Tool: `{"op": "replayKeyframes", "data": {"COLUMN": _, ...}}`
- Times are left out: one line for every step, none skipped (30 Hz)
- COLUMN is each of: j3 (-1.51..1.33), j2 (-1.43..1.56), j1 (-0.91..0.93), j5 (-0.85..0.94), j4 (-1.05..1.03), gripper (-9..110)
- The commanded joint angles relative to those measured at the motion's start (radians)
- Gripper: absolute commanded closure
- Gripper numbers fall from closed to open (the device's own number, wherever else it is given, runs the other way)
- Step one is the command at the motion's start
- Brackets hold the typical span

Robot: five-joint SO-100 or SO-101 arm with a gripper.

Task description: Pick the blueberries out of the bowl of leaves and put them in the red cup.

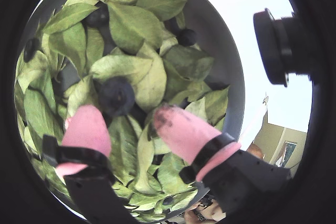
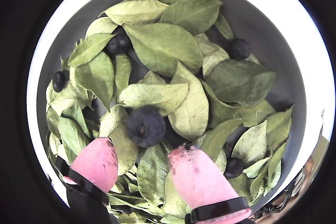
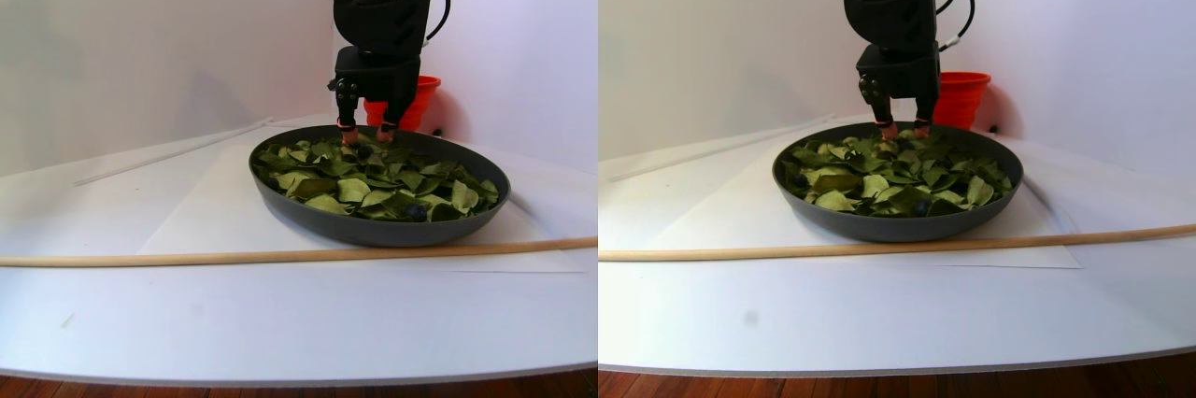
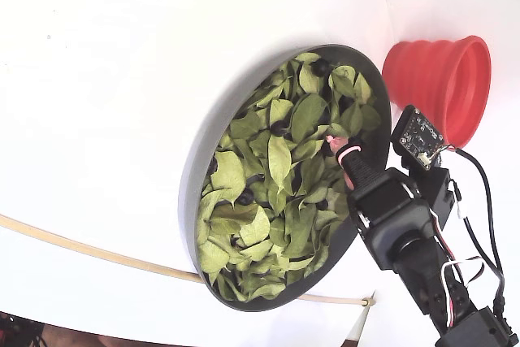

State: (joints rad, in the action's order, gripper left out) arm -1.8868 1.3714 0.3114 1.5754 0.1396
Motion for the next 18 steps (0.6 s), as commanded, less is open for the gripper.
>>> {"op": "replayKeyframes", "data": {"j3": 0.069, "j2": 0.012, "j1": 0.025, "j5": -0.014, "j4": 0.02, "gripper": 82}}
{"op": "replayKeyframes", "data": {"j3": 0.075, "j2": 0.006, "j1": 0.025, "j5": -0.017, "j4": 0.021, "gripper": 82}}
{"op": "replayKeyframes", "data": {"j3": 0.08, "j2": 0.0, "j1": 0.028, "j5": -0.02, "j4": 0.025, "gripper": 82}}
{"op": "replayKeyframes", "data": {"j3": 0.084, "j2": -0.006, "j1": 0.028, "j5": -0.023, "j4": 0.026, "gripper": 82}}
{"op": "replayKeyframes", "data": {"j3": 0.087, "j2": -0.011, "j1": 0.028, "j5": -0.025, "j4": 0.026, "gripper": 82}}
{"op": "replayKeyframes", "data": {"j3": 0.091, "j2": -0.014, "j1": 0.028, "j5": -0.029, "j4": 0.028, "gripper": 82}}
{"op": "replayKeyframes", "data": {"j3": 0.094, "j2": -0.017, "j1": 0.028, "j5": -0.031, "j4": 0.028, "gripper": 82}}
{"op": "replayKeyframes", "data": {"j3": 0.097, "j2": -0.02, "j1": 0.028, "j5": -0.032, "j4": 0.029, "gripper": 82}}
{"op": "replayKeyframes", "data": {"j3": 0.098, "j2": -0.021, "j1": 0.028, "j5": -0.035, "j4": 0.031, "gripper": 82}}
{"op": "replayKeyframes", "data": {"j3": 0.103, "j2": -0.025, "j1": 0.028, "j5": -0.038, "j4": 0.031, "gripper": 82}}
{"op": "replayKeyframes", "data": {"j3": 0.107, "j2": -0.029, "j1": 0.028, "j5": -0.041, "j4": 0.031, "gripper": 82}}
{"op": "replayKeyframes", "data": {"j3": 0.114, "j2": -0.034, "j1": 0.028, "j5": -0.043, "j4": 0.031, "gripper": 82}}
{"op": "replayKeyframes", "data": {"j3": 0.12, "j2": -0.04, "j1": 0.028, "j5": -0.048, "j4": 0.031, "gripper": 82}}
{"op": "replayKeyframes", "data": {"j3": 0.126, "j2": -0.046, "j1": 0.029, "j5": -0.051, "j4": 0.031, "gripper": 82}}
{"op": "replayKeyframes", "data": {"j3": 0.13, "j2": -0.052, "j1": 0.029, "j5": -0.052, "j4": 0.031, "gripper": 82}}
{"op": "replayKeyframes", "data": {"j3": 0.133, "j2": -0.055, "j1": 0.031, "j5": -0.057, "j4": 0.031, "gripper": 82}}
{"op": "replayKeyframes", "data": {"j3": 0.133, "j2": -0.057, "j1": 0.031, "j5": -0.06, "j4": 0.031, "gripper": 82}}
{"op": "replayKeyframes", "data": {"j3": 0.133, "j2": -0.057, "j1": 0.031, "j5": -0.06, "j4": 0.031, "gripper": 81}}
